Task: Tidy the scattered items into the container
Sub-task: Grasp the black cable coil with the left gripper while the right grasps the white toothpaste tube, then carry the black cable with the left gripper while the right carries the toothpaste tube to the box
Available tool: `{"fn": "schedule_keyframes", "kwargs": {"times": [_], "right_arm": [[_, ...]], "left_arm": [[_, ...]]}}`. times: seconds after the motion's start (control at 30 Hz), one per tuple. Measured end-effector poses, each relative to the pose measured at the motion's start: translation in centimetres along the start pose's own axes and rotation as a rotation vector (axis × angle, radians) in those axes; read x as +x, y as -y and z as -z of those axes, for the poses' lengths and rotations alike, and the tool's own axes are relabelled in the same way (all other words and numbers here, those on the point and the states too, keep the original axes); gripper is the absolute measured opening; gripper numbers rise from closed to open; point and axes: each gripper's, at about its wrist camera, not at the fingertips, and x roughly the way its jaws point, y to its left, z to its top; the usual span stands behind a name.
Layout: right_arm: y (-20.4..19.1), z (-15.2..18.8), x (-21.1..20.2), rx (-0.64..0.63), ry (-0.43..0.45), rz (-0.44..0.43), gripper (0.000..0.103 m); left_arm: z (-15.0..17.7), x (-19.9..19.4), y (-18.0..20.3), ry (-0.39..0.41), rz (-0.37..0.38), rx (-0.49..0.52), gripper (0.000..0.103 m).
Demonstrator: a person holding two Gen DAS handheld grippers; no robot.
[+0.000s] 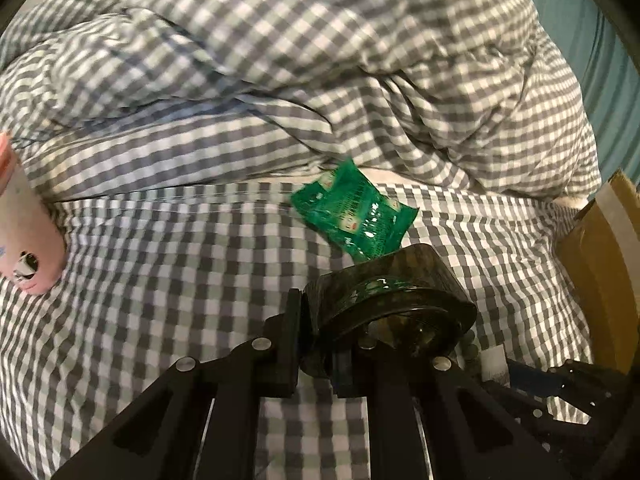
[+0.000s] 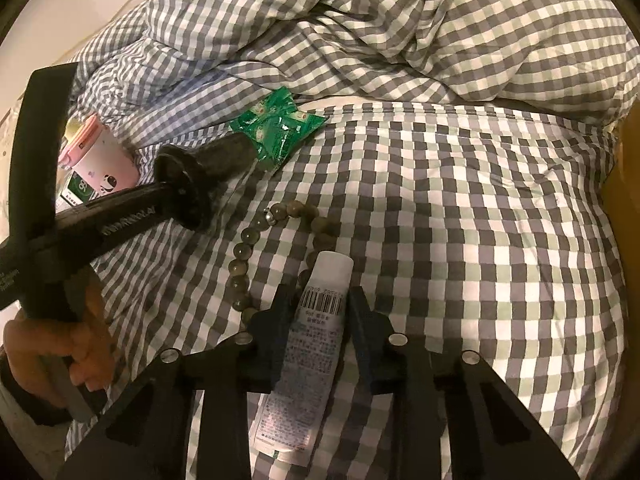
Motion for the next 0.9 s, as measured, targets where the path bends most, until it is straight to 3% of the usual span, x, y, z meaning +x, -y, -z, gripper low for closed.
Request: {"fn": "schedule_keyframes", "kwargs": {"times": [0.3, 0.9], "right_arm": [[-0.2, 2.0, -1.4, 0.007, 0.019, -0.002, 0.025], [-3.7, 2.0, -7.7, -0.074, 0.162, 0.032, 0.024]], "left_arm": [[0.7, -3.0, -0.5, 0.042, -0.033, -0.032, 0.011], [2.2, -12.0, -0.2, 0.164, -0.084, -0.043, 0.011]]}}
